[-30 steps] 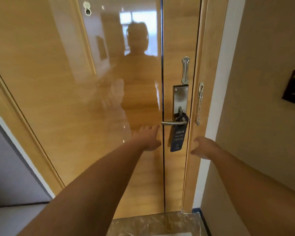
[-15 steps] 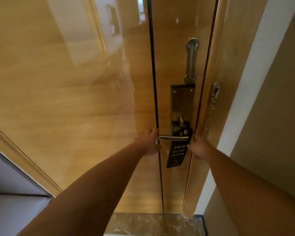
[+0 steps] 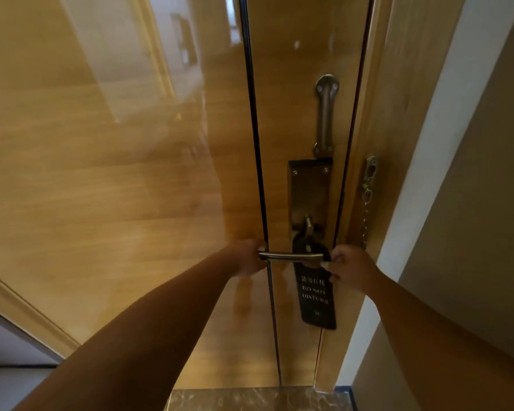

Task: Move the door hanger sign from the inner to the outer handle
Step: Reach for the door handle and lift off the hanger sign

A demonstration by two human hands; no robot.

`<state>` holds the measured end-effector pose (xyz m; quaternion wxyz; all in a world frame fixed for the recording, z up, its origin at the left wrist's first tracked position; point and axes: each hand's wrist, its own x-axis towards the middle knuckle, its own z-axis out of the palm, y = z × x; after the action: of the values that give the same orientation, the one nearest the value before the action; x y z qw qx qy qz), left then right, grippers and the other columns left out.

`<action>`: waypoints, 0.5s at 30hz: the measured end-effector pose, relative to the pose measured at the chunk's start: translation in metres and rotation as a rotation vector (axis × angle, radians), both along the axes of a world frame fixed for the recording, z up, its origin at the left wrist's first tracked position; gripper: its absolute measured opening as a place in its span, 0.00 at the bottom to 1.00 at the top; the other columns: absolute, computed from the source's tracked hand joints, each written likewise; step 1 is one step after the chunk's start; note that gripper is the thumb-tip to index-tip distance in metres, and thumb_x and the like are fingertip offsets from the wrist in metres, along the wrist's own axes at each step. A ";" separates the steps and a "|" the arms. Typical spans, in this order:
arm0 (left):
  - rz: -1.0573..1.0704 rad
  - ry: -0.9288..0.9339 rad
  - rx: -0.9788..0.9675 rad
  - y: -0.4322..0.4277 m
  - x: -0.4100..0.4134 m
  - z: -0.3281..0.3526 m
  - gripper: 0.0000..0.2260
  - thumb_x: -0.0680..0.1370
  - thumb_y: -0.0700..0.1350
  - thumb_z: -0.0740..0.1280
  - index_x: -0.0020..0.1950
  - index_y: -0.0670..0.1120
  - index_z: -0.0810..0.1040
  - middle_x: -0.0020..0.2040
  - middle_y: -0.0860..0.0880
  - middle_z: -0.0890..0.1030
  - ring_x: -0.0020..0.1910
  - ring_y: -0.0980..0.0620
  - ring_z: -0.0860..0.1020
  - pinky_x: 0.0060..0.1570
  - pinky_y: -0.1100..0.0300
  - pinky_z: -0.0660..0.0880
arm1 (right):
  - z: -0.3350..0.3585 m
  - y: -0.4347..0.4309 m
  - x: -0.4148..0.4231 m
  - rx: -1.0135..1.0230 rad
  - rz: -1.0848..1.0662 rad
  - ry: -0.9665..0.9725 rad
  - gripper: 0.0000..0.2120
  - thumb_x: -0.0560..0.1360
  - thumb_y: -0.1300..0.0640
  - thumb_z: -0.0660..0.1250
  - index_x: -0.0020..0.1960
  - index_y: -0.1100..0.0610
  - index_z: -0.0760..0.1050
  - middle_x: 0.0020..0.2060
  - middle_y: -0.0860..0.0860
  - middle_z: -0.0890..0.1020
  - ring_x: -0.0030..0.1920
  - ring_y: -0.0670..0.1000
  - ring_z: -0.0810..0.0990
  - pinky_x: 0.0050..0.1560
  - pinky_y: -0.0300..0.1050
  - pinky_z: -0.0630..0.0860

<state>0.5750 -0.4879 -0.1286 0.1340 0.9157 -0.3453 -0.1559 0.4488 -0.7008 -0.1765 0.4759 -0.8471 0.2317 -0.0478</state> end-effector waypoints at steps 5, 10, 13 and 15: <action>-0.170 -0.084 0.030 -0.001 -0.003 0.026 0.17 0.75 0.45 0.65 0.64 0.48 0.72 0.56 0.45 0.80 0.52 0.47 0.77 0.47 0.56 0.73 | 0.028 0.000 0.000 0.016 0.081 0.041 0.06 0.70 0.60 0.71 0.38 0.55 0.74 0.35 0.56 0.83 0.32 0.51 0.84 0.32 0.42 0.79; -0.132 -0.054 -0.025 0.015 0.005 0.060 0.13 0.76 0.43 0.62 0.61 0.45 0.76 0.55 0.44 0.80 0.53 0.45 0.77 0.51 0.52 0.75 | 0.047 0.024 0.015 0.061 0.173 0.077 0.07 0.69 0.61 0.72 0.39 0.56 0.74 0.28 0.52 0.83 0.31 0.51 0.85 0.25 0.38 0.74; -0.110 -0.086 -0.029 0.028 0.012 0.073 0.12 0.76 0.43 0.61 0.58 0.44 0.77 0.55 0.43 0.80 0.53 0.44 0.77 0.53 0.48 0.76 | 0.054 0.044 0.029 0.129 0.225 0.066 0.09 0.68 0.61 0.73 0.37 0.56 0.73 0.26 0.52 0.83 0.30 0.50 0.84 0.23 0.38 0.72; -0.091 -0.079 -0.028 0.034 0.016 0.077 0.12 0.78 0.42 0.60 0.58 0.43 0.77 0.56 0.42 0.80 0.53 0.43 0.77 0.54 0.47 0.76 | 0.054 0.057 0.035 0.169 0.251 0.063 0.09 0.69 0.61 0.73 0.38 0.57 0.72 0.30 0.54 0.83 0.29 0.50 0.83 0.22 0.37 0.71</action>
<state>0.5912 -0.4538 -0.0512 0.1260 0.9026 -0.3935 -0.1206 0.4835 -0.6441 -0.1229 0.5405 -0.8273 0.1420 0.0582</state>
